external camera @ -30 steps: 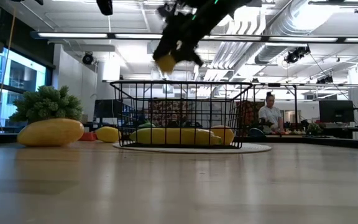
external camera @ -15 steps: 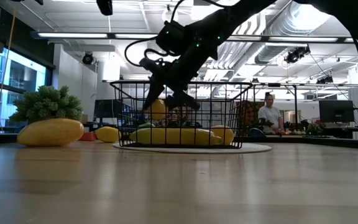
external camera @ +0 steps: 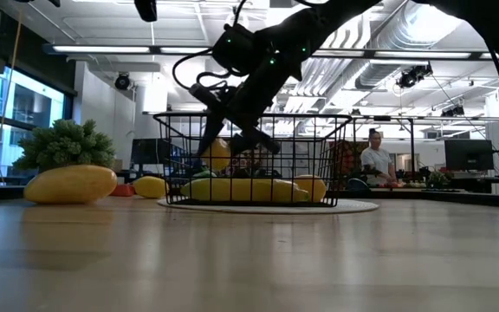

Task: Build produce basket
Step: Put the bottom right yellow lemon into the wire basket

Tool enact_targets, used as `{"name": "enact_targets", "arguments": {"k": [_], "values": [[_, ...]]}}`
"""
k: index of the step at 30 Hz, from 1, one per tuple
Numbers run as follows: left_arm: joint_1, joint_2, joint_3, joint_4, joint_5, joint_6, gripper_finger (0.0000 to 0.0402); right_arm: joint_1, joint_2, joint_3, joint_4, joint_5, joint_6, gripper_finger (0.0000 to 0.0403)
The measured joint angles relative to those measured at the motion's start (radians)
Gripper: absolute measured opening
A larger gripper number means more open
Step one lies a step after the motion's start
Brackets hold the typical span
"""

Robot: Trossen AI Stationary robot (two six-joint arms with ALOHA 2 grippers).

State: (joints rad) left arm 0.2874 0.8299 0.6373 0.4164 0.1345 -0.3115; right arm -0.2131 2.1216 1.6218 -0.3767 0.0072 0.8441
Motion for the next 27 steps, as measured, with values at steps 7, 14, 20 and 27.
{"name": "enact_targets", "arguments": {"k": [7, 14, 20, 27], "values": [[0.0, 0.0, 0.0, 0.0, 0.0, 0.0, 0.0259, 0.018, 0.0, 0.0, 0.008, 0.024, -0.025, 0.0163], [0.0, 0.0, 0.0, 0.0, 0.0, 0.0, 0.0259, 0.017, 0.0, -0.001, 0.009, -0.007, -0.064, 0.0163], [0.0, 0.0, 0.0, 0.0, 0.0, 0.0, 0.0259, 0.016, 0.0, -0.001, 0.049, -0.009, -0.067, 0.0169], [0.0, 0.0, 0.0, -0.001, 0.0, -0.001, 0.0259, 0.018, 0.064, -0.002, 0.07, -0.026, -0.043, 0.0207]]}}
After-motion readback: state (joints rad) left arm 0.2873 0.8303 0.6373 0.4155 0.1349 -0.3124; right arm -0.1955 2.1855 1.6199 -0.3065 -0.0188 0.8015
